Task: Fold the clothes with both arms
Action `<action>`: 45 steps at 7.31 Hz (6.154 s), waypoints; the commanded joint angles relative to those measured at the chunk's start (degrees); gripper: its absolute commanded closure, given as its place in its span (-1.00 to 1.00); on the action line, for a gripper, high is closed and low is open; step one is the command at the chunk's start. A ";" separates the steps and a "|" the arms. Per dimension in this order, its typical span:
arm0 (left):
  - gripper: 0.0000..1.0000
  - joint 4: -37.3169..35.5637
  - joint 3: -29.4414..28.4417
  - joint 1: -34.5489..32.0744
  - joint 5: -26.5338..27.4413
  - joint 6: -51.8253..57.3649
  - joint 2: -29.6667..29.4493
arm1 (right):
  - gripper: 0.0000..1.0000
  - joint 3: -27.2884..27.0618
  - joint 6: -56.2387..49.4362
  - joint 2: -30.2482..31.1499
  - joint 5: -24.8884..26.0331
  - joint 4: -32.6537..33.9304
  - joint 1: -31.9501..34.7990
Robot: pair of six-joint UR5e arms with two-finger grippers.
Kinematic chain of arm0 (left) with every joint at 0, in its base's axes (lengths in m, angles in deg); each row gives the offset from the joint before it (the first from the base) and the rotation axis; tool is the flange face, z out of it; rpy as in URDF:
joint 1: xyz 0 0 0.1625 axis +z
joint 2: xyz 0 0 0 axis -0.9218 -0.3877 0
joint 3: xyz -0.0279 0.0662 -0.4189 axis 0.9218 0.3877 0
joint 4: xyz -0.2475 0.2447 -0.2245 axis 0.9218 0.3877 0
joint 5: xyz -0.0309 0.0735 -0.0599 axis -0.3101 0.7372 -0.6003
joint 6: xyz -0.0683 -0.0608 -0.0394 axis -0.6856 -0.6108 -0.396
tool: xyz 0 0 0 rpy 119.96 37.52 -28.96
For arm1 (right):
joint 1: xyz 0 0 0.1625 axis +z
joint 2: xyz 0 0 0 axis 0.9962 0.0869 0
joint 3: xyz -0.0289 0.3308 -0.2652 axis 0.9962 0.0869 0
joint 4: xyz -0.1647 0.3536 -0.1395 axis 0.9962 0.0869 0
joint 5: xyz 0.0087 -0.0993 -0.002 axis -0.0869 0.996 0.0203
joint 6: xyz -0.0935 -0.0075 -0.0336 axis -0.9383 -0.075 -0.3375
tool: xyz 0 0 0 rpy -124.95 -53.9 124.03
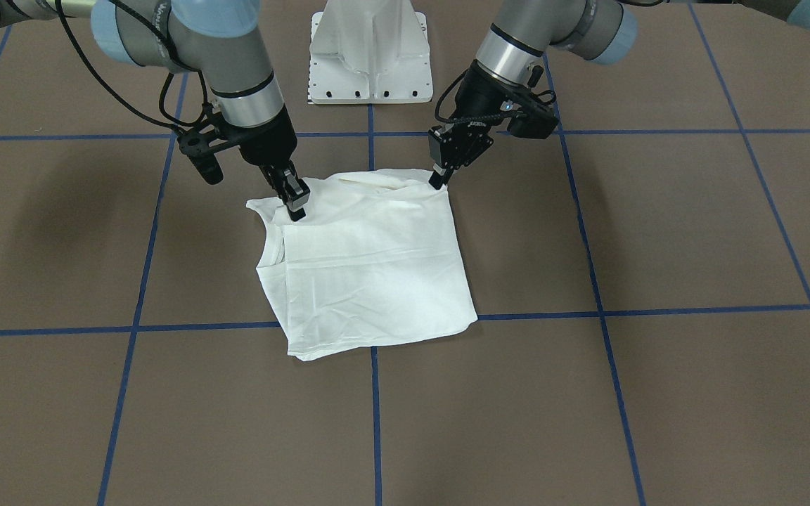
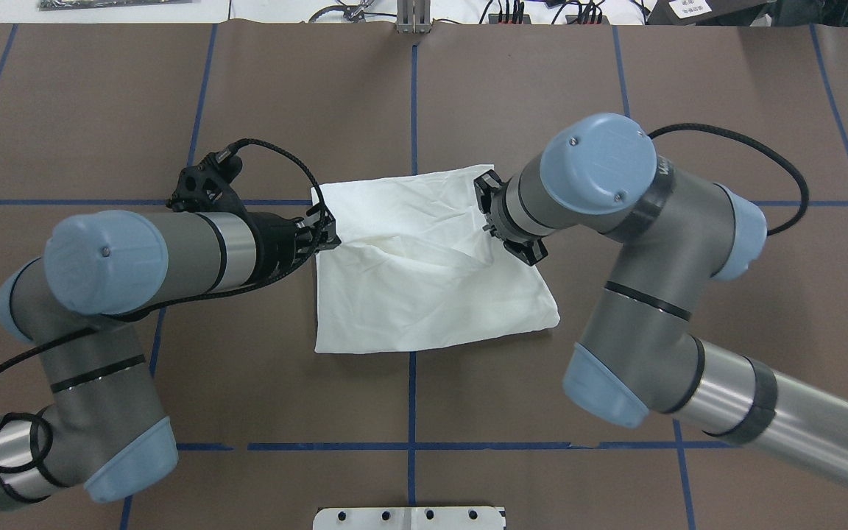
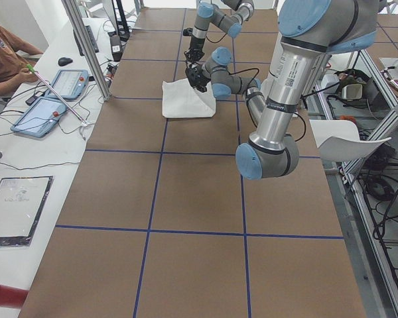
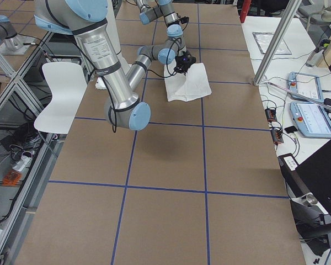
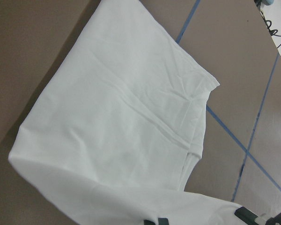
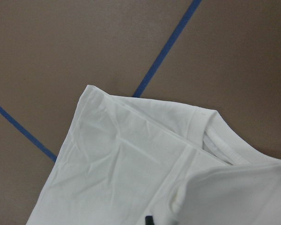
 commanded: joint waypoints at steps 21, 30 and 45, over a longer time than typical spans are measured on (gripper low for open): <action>-0.24 22.11 -22.40 -36.77 -31.37 71.83 17.15 | -1.00 28.29 -101.30 18.72 -31.17 -13.22 47.11; -1.00 -13.33 -8.10 -59.84 -37.38 106.81 25.89 | -1.00 15.73 -127.59 27.71 -30.13 9.37 57.34; -1.00 -13.67 -5.43 -59.84 -40.89 105.67 29.83 | -1.00 6.86 -127.50 34.56 -32.33 7.79 54.18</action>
